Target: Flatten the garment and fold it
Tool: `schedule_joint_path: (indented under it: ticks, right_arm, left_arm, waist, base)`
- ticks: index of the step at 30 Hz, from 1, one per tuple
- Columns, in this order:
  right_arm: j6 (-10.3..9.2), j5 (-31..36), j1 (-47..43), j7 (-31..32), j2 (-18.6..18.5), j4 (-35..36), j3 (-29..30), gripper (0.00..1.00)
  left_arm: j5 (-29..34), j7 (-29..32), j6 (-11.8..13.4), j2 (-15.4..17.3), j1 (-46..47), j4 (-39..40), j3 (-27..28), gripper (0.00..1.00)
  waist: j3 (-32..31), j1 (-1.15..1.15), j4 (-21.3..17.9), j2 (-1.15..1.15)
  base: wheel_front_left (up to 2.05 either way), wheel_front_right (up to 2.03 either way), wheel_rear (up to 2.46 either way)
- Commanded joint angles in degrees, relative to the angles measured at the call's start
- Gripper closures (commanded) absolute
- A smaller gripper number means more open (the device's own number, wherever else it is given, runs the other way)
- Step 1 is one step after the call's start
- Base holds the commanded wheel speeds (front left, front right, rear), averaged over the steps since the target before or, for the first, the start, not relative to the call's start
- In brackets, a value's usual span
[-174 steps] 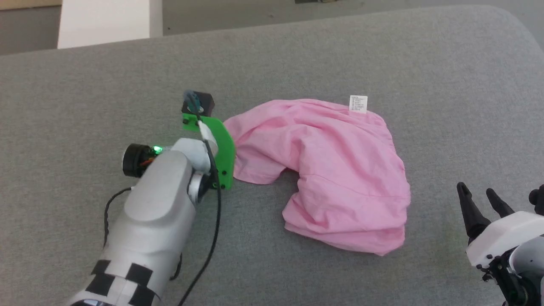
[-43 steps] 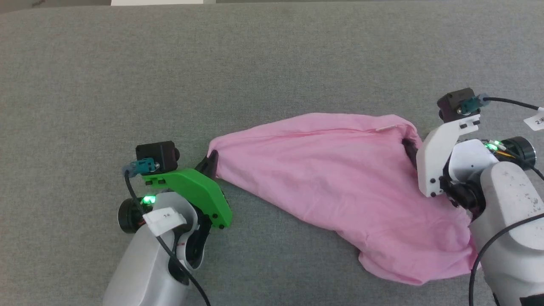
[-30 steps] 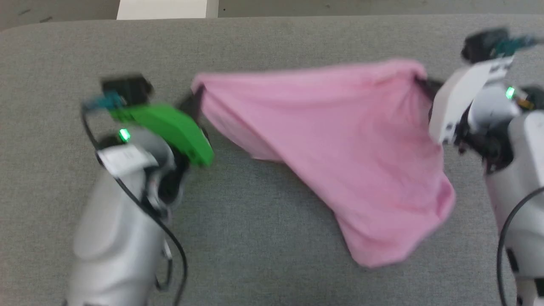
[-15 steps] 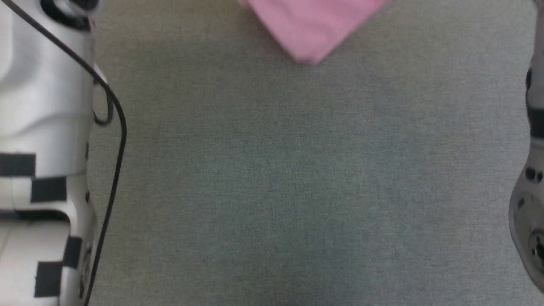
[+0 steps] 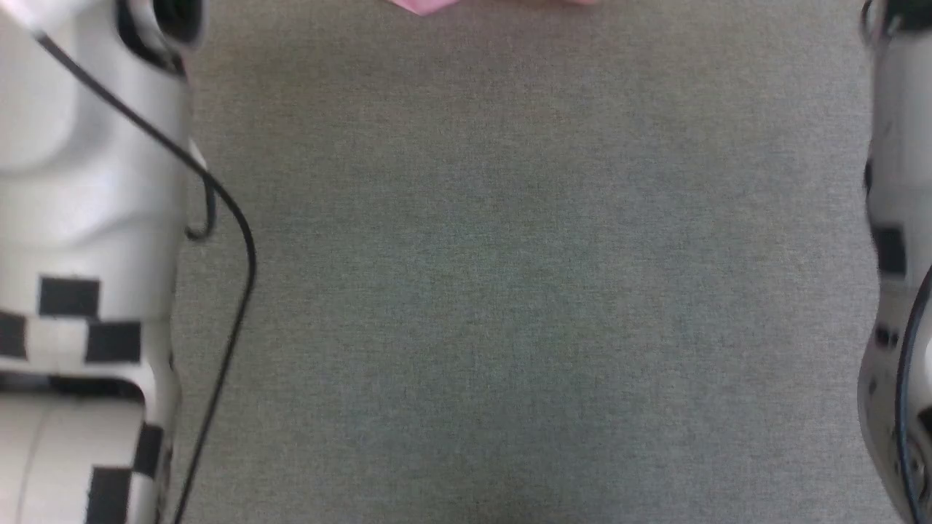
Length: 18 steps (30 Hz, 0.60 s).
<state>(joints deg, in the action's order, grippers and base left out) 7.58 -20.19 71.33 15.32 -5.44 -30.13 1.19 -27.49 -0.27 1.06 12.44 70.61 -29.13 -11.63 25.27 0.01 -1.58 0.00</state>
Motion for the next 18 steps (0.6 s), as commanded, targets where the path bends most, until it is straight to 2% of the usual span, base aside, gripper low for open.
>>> schedule_joint_path:
  ticks: [1,5,9,15,18]
  right_arm:
    - [-0.09,-1.9,-4.2,-1.0,-1.3,1.7,-1.1,1.00]
    - [-0.09,-7.4,-16.4,-2.2,-3.8,7.5,-4.1,1.00]
    - [-0.09,-11.8,-30.5,-2.1,-6.6,14.4,-5.5,1.00]
    - [-0.09,-14.6,-54.1,2.3,-8.4,25.4,-4.5,1.00]
    - [-0.09,-14.7,-65.1,6.7,-8.1,30.0,-4.1,1.00]
  left_arm:
    - [-0.4,-1.2,-0.4,0.0,-3.8,0.5,-0.1,1.00]
    - [-2.0,-4.6,-0.1,-0.7,-15.6,3.5,0.4,1.00]
    - [-3.9,-6.6,1.9,-1.6,-29.4,8.7,1.6,1.00]
    - [-6.4,-4.2,4.0,-2.4,-50.0,16.4,0.7,1.00]
    - [-7.3,-1.3,5.4,-1.5,-59.3,19.0,0.3,1.00]
  waist:
    - [-1.3,-0.01,0.5,0.00]
    - [-4.9,-0.01,1.1,0.00]
    - [-9.5,-0.01,2.0,0.00]
    - [-15.8,-0.01,3.9,0.00]
    - [-18.2,-0.01,4.4,0.00]
  base:
    - [0.00,0.00,0.00]
    - [0.00,0.00,0.00]
    - [0.00,0.00,0.00]
    - [0.00,0.00,0.00]
    - [0.00,0.00,0.00]
